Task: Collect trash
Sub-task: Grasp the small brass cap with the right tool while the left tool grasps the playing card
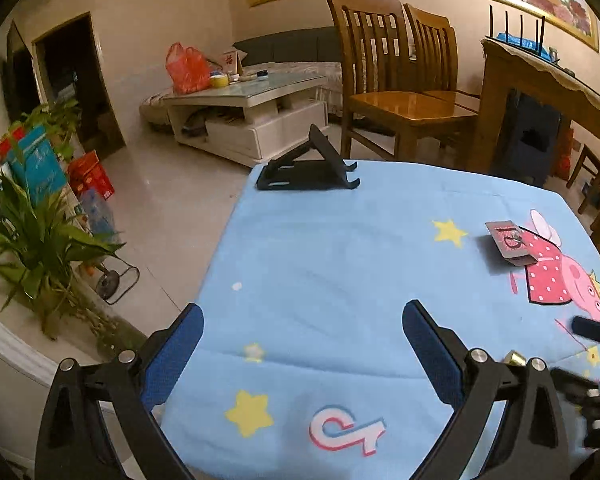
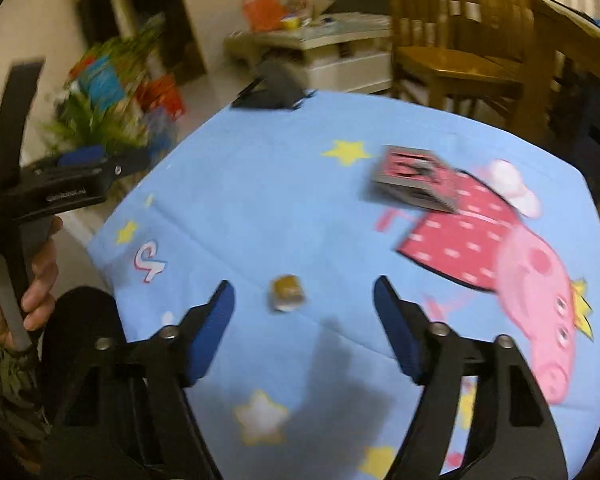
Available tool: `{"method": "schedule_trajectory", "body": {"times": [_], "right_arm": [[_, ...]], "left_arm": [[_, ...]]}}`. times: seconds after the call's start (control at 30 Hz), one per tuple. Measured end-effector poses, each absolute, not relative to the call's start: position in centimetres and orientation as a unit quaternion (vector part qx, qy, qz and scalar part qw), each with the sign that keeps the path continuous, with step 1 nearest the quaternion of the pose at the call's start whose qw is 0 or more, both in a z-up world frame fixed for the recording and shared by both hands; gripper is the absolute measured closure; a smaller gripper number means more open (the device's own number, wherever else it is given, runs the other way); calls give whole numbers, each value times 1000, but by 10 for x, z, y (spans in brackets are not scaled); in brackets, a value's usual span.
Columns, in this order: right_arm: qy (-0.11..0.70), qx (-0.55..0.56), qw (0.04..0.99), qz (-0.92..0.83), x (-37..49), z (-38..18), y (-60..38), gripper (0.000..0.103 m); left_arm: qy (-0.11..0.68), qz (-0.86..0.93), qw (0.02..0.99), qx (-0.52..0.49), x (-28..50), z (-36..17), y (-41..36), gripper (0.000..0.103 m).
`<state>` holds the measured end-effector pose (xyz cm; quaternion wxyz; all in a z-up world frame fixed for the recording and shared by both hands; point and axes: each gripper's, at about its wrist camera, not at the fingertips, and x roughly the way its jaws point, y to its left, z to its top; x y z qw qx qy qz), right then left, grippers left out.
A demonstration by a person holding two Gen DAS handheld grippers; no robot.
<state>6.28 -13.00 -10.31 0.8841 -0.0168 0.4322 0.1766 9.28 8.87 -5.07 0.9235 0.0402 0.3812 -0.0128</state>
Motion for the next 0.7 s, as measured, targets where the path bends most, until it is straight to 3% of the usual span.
{"method": "schedule_trajectory", "body": {"times": [0.13,0.2,0.43,0.7], "right_arm": [[463,-22,869,175,82,-124,-109,60],[479,-18,860,175,89,-134,-111,79],[459,-24,872,169,80,-123,-127,80],[434,66,894,84,59,-107,-262,80]], "left_arm": [[385,-33,921,43,87,-60,87,7],[388,-42,920,42,86,-62,83,7],[412,-71,908,37,103,-73,59,7],[425,-140,893,55,135,-68,-27,7]]}}
